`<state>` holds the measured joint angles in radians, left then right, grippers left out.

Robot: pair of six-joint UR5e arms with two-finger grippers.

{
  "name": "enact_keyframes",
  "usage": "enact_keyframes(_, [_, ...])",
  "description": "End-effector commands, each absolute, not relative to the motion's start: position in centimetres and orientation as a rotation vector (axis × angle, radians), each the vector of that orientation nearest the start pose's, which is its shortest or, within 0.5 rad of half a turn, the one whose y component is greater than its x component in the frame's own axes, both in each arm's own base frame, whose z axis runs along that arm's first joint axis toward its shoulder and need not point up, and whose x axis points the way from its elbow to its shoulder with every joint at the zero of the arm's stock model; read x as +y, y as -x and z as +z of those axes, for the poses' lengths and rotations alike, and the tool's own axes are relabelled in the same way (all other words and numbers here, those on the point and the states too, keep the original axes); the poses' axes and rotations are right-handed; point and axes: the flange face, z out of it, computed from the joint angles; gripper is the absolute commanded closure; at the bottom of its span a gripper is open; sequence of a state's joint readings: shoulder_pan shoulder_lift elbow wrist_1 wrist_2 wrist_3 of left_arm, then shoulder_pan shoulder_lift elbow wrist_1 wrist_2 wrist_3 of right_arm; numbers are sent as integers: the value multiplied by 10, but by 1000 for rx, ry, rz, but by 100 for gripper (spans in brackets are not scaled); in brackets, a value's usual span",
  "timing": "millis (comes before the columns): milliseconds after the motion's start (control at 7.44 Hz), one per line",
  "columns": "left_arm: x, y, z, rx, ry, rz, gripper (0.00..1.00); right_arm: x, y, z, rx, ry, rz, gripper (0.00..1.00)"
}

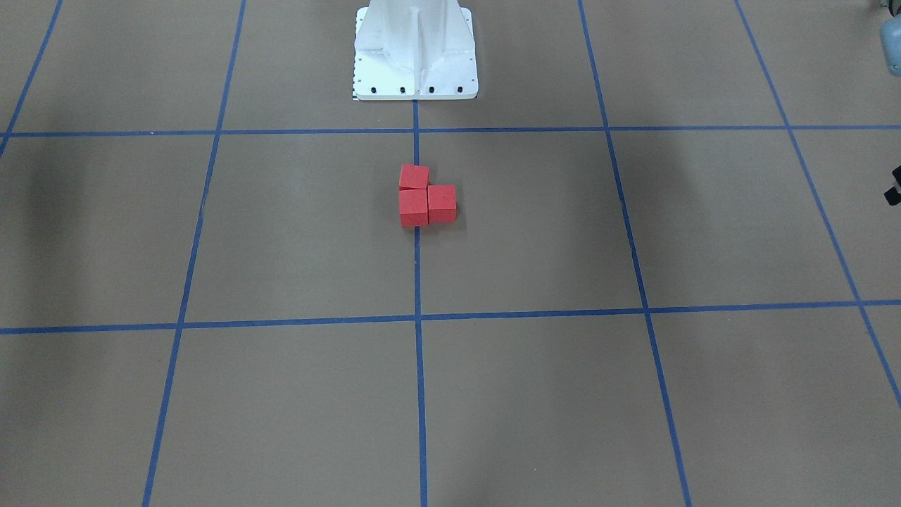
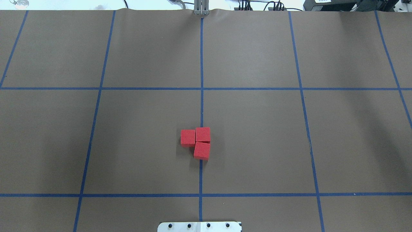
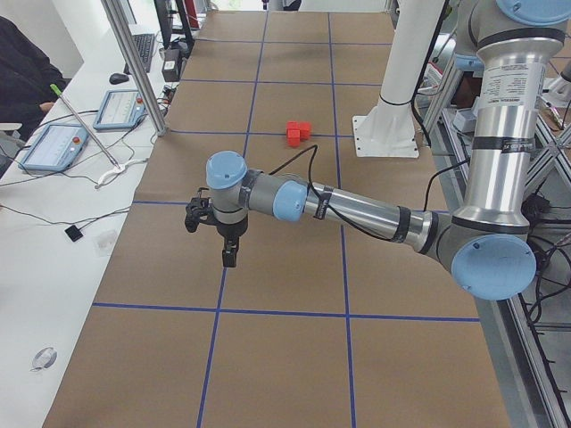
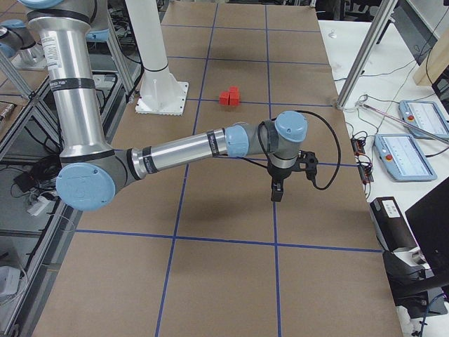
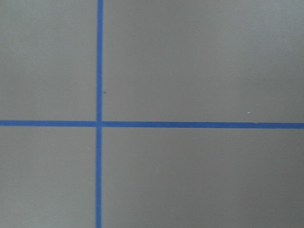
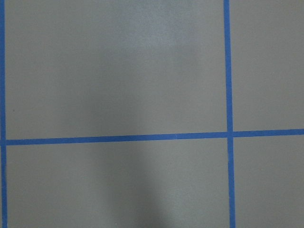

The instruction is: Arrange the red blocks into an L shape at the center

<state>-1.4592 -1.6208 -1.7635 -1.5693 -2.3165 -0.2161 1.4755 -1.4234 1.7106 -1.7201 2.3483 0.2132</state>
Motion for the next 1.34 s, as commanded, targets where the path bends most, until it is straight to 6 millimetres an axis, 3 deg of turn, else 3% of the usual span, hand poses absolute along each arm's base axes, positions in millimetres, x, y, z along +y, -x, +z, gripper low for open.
enact_keyframes(0, [-527,15,531,782,-123,-8,0,-550,-15,541,-785,3,61,1])
enact_keyframes(134, [-544,13,519,785,-138,-8,0,-549,-16,541,-780,-2,56,1])
enact_keyframes(403, [-558,13,519,776,-66,-41,0,-542,-15,557,-778,32,71,1])
enact_keyframes(672, [-546,13,528,786,-25,-55,0,-548,-14,558,-776,32,71,1])
enact_keyframes(806, [-547,7,538,835,11,-60,0,-543,-5,563,-777,53,65,1])
enact_keyframes(940, [-540,8,535,840,5,-59,0,-540,-4,544,-794,21,51,1])
enact_keyframes(1209, [-520,5,557,839,33,-59,0,-536,-2,547,-788,25,48,1])
